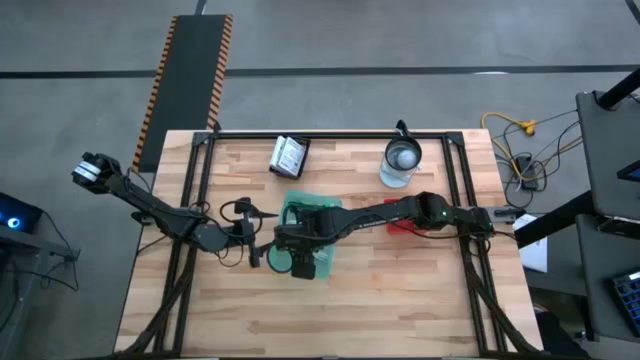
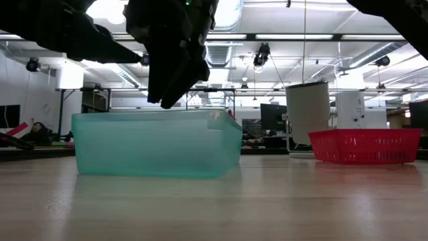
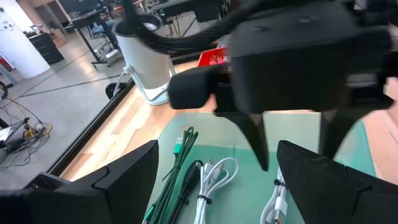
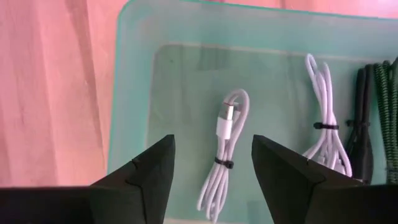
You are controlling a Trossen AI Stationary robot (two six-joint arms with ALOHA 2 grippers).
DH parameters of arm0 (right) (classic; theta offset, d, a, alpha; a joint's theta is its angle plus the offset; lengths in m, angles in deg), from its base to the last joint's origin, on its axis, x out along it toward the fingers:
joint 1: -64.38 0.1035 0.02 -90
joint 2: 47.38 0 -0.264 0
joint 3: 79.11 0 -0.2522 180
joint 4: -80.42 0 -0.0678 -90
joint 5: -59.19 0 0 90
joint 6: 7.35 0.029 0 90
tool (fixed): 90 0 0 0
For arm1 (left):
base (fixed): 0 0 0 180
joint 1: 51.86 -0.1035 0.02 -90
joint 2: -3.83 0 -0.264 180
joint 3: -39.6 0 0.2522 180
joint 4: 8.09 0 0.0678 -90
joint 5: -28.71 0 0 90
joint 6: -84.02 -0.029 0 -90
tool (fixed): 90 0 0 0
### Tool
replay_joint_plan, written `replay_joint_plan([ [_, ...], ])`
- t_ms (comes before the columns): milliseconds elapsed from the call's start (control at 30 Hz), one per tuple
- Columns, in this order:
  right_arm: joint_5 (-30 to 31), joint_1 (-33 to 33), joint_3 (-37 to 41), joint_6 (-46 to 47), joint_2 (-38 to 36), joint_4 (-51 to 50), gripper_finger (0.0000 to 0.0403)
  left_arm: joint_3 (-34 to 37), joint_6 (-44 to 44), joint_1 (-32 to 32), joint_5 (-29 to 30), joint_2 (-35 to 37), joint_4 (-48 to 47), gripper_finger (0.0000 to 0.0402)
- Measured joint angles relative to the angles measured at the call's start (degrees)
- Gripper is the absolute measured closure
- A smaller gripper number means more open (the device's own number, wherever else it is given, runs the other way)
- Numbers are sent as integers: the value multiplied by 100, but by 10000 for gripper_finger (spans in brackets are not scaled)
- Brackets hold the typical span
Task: Pick and place items into bin
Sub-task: Return to Home Position
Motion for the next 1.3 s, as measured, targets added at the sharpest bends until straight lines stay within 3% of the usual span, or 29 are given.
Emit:
replay_joint_plan([
  [400,2363,864,66,-508,-181,-56,228,188,-98,50,-187,427,62,94],
  [533,2288,1021,289,-338,-527,-93,249,261,35,103,-193,560,75,94],
  [600,1850,1088,379,-440,-731,16,259,273,45,114,-194,573,67,94],
  [700,1314,1203,485,-693,-1014,479,276,278,46,118,-199,589,92,94],
  [800,1300,1290,786,-1101,-1367,1302,294,282,46,121,-201,589,204,94],
  [1000,1316,1415,2371,-1767,-2404,3495,331,289,-102,197,-510,721,283,94],
  [1200,1327,1378,4845,-1873,-3628,5561,359,295,-302,240,-1180,1195,341,94],
  [1300,1371,1367,5974,-1893,-4156,6521,366,308,-301,240,-1219,1440,343,94],
])
